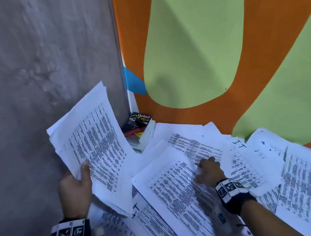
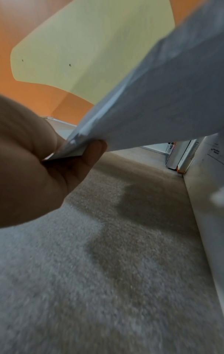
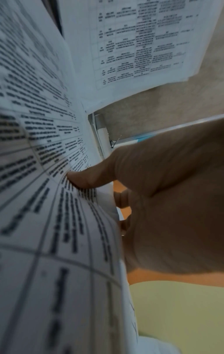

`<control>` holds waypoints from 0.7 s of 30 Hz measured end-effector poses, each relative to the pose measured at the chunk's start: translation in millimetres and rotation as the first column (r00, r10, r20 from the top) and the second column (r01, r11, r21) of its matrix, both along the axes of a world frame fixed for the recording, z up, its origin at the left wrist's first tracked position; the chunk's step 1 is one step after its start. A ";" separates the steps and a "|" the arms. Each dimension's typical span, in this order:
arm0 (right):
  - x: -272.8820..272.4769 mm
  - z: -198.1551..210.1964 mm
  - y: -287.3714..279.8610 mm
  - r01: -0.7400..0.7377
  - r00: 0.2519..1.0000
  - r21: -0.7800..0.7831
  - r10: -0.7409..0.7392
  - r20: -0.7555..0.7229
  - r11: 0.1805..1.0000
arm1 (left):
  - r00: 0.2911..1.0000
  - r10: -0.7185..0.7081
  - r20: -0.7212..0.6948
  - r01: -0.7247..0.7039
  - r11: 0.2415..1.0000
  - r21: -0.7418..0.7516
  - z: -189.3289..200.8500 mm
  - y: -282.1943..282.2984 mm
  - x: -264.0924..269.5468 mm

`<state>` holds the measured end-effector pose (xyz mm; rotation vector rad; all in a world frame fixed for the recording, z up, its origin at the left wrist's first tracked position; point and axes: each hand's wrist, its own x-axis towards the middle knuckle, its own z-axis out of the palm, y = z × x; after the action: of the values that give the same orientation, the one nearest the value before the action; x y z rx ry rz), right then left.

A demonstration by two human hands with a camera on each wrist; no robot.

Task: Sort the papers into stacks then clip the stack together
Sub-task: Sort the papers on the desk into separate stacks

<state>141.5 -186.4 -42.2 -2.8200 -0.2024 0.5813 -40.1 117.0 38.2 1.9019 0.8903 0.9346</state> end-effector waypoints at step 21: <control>-54.2 34.7 -53.2 -0.336 0.941 0.102 0.328 0.085 0.936 | 1.000 0.007 -0.031 -0.004 0.996 0.091 4.1 2.6 -7.9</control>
<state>87.3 -239.6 -7.6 -2.7101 -0.7139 0.5231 -48.0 119.6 42.2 1.9966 0.8850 0.9657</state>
